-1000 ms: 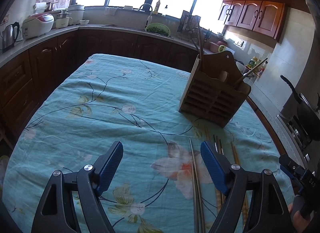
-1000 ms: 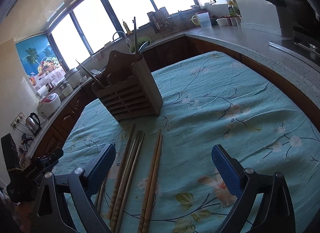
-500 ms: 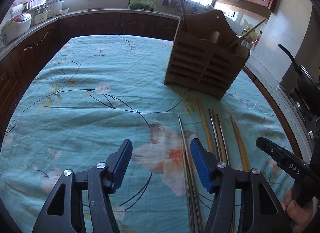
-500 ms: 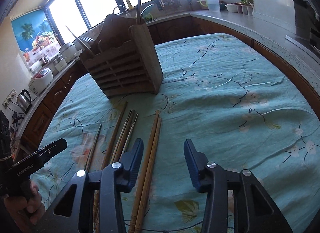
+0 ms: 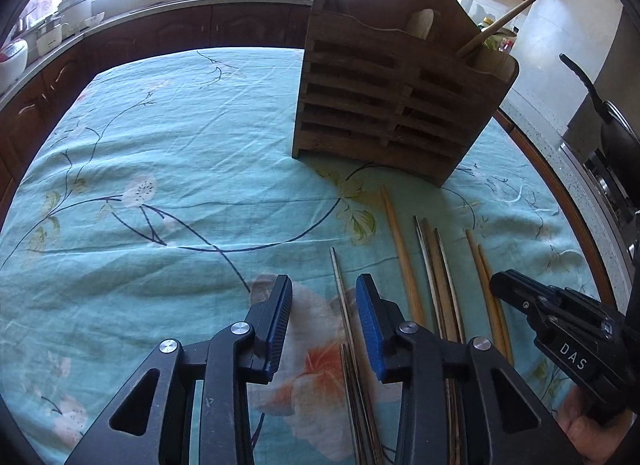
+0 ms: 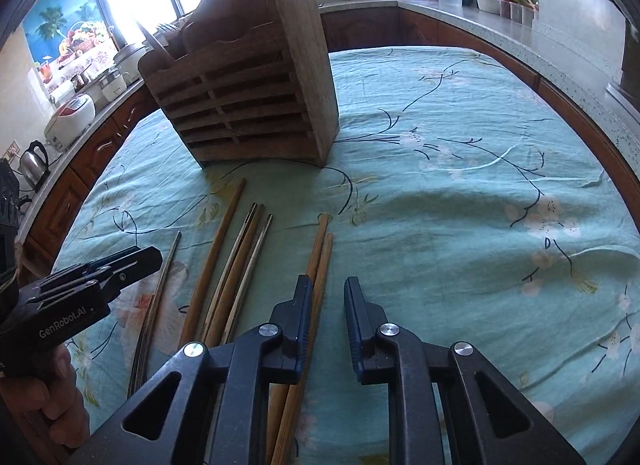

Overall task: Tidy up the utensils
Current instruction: 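Grasp a thin metal chopstick with the left gripper while the right grasps a wooden one, then carry both chopsticks to the caddy and lower them toward its slots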

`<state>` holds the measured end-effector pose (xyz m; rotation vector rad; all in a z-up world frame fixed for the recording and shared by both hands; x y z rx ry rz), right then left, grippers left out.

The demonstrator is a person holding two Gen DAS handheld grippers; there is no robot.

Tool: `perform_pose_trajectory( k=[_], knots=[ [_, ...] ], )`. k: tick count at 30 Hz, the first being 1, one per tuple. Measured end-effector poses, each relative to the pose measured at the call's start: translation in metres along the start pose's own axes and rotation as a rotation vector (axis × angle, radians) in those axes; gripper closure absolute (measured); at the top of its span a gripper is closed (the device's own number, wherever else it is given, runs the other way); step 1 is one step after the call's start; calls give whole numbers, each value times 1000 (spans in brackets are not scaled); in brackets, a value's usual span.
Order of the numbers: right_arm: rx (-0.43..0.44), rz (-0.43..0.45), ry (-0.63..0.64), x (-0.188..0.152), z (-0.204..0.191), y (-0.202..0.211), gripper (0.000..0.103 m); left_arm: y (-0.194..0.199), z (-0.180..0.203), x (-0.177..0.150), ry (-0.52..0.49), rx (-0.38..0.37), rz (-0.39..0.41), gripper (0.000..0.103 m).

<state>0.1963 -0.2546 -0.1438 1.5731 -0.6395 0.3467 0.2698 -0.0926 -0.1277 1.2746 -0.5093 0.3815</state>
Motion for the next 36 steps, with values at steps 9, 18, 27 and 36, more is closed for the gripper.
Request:
perform_pose_trajectory(
  k=[9, 18, 27, 36],
  knots=[
    [-46, -1, 77, 16, -4, -16, 90, -23, 19, 8, -140, 84, -3, 79],
    [-9, 13, 29, 17, 1, -13, 97, -21, 24, 8, -133, 45, 12, 99],
    [80, 112, -25, 31, -3, 40, 98, 25, 14, 13, -8, -116, 72, 101],
    [132, 249, -49, 53, -6, 105, 98, 109, 4, 18, 15, -192, 203, 101]
  ],
)
Point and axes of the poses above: each gripper's, at about its wrist camera, not at the fingertips, and y roughly against the way its jaws point, z to its right, x to its top, the point moved 9 cm from there along -y, roughly the way its jaws point
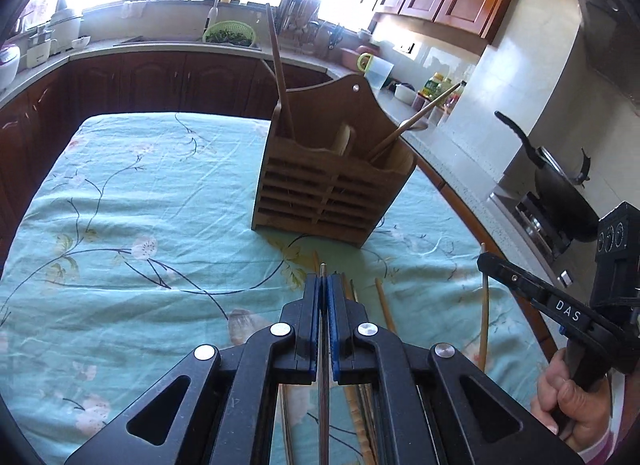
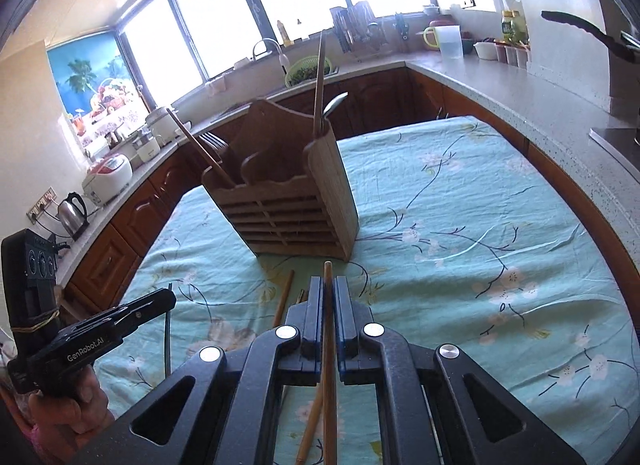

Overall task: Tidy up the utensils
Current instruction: 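Carry both chopsticks to the caddy and lower them toward its slots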

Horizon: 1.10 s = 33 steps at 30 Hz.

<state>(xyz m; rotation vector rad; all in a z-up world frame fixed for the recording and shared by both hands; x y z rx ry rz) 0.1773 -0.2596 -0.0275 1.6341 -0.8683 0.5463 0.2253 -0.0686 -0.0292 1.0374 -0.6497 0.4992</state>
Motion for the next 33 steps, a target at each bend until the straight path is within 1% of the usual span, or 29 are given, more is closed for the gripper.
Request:
perform_pose_trajectory(
  k=[8, 13, 17, 23, 29, 33],
  knots=[
    [32, 151, 23, 39, -16, 56, 98, 74, 12, 16, -39, -26, 120, 101],
    [35, 206, 32, 53, -21, 74, 98, 103, 12, 20, -51, -30, 171, 101],
    [35, 220, 31, 56, -22, 79, 98, 112, 9, 20, -46, -29, 192, 101],
    [36, 227, 28, 59, -20, 81, 98, 109, 7, 24, -40, -19, 206, 101],
    [40, 245, 26, 67, -20, 84, 98, 105, 4, 38, -40, -10, 228, 101],
    [42, 269, 30, 81, -21, 85, 98, 104, 4, 52, -49, -7, 257, 101]
  ],
)
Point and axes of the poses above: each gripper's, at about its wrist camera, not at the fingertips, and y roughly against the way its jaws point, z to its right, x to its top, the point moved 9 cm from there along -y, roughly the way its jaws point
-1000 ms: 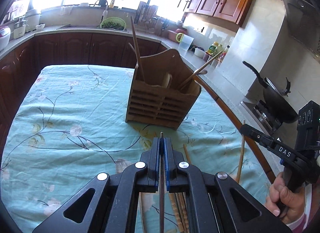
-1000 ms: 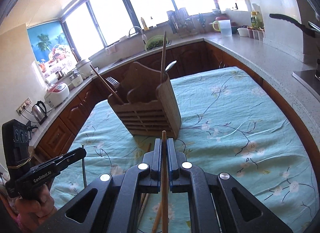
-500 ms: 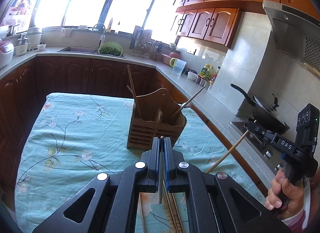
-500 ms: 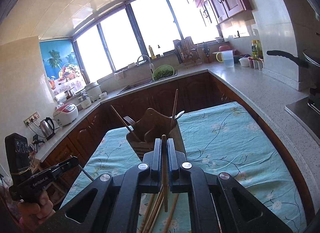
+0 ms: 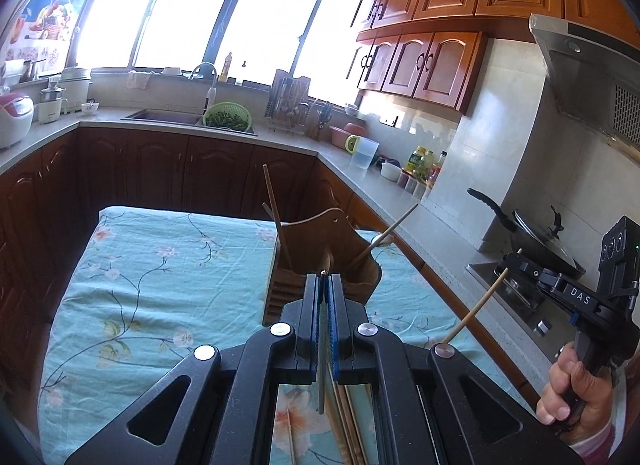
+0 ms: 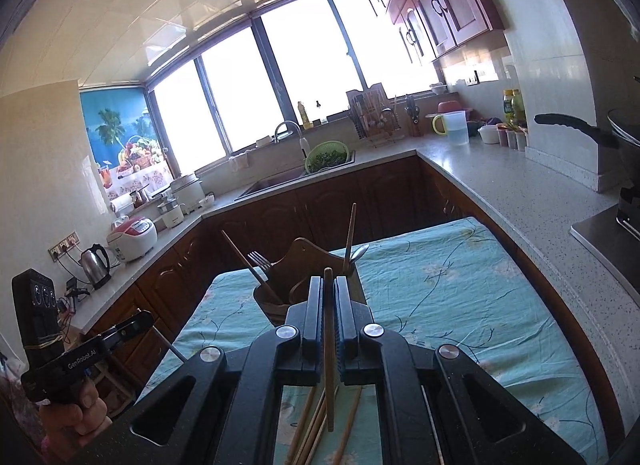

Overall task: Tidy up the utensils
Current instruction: 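Carry both chopsticks to the caddy and lower them toward its slots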

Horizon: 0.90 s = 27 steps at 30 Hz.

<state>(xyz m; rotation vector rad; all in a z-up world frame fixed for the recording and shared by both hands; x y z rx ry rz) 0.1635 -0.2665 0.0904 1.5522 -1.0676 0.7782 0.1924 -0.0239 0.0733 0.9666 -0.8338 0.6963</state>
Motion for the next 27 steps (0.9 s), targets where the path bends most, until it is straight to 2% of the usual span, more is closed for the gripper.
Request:
perform_pose_trajectory(
  k=[10, 17, 22, 27],
  knots=[
    [1, 105, 10, 59, -9, -15, 98, -15, 4, 56, -41, 11, 138, 101],
    [-19, 166, -1, 100, -9, -41, 98, -49, -3, 92, -33, 35, 219, 101],
    [-32, 173, 5, 108, -9, -68, 98, -86, -16, 93, 0, 53, 246, 101],
    [-52, 140, 13, 83, -3, -95, 98, -126, -26, 69, 15, 90, 213, 101]
  ],
)
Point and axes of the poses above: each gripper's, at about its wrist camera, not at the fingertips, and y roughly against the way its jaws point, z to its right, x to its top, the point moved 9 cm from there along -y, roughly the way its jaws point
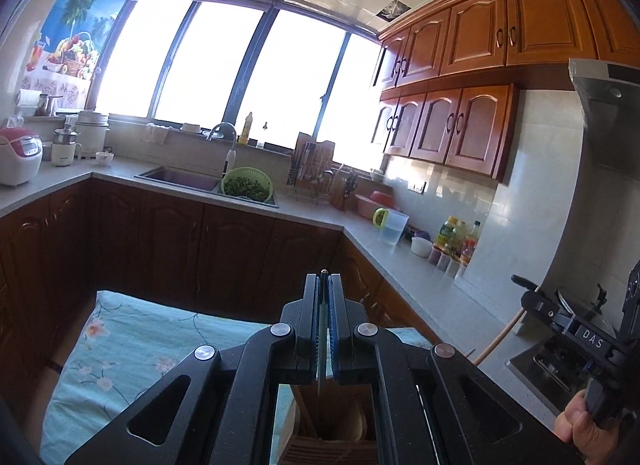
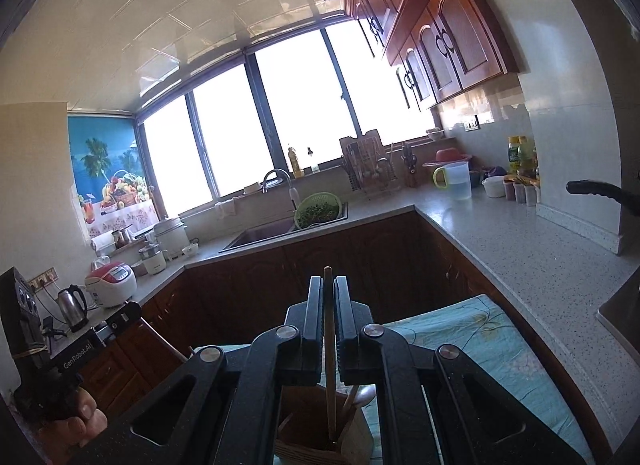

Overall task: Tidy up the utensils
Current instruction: 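Carry both chopsticks to the caddy and lower them toward its slots, then open both grippers to release the chopsticks into the caddy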

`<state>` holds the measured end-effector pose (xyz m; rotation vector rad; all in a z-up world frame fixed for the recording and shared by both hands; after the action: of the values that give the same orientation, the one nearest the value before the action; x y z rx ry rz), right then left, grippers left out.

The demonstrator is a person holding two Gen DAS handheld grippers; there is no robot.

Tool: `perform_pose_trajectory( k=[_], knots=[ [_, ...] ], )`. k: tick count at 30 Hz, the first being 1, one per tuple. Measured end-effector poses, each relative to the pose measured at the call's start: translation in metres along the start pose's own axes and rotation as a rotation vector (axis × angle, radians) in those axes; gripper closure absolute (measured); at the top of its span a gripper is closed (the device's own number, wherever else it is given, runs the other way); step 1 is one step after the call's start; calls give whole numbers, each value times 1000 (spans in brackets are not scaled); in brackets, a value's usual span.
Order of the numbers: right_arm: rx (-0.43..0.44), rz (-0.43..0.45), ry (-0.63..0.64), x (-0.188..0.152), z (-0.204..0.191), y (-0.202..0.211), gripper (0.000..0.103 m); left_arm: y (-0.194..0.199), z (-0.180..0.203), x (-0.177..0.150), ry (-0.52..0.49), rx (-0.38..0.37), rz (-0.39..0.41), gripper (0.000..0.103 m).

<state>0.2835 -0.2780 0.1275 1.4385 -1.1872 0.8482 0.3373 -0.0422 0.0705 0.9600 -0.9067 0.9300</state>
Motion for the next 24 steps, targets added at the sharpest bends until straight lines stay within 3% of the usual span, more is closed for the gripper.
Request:
perform_pose_trajectory(
  k=[5, 11, 16, 24],
  knots=[
    [-13, -53, -19, -34, 10, -16, 98, -27, -7, -36, 18, 17, -53, 101],
    [-27, -115, -37, -60, 19, -28, 98, -51, -12, -53, 26, 22, -113, 100],
    [-38, -131, -32, -64, 22, -31, 98, -60, -14, -54, 15, 14, -155, 100],
    [-38, -141, -35, -62, 23, -32, 98, -55, -18, -42, 6, 22, -158, 99]
  ],
)
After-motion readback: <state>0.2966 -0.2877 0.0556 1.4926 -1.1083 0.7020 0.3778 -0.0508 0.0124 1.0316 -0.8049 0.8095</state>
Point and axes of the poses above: each gripper's, at about its wrist camera, not at the fingertips, and y roughly against the way its jaws point, z to its right, x to its top, the point moved 9 cm from there along -y, roughly the way its jaws point
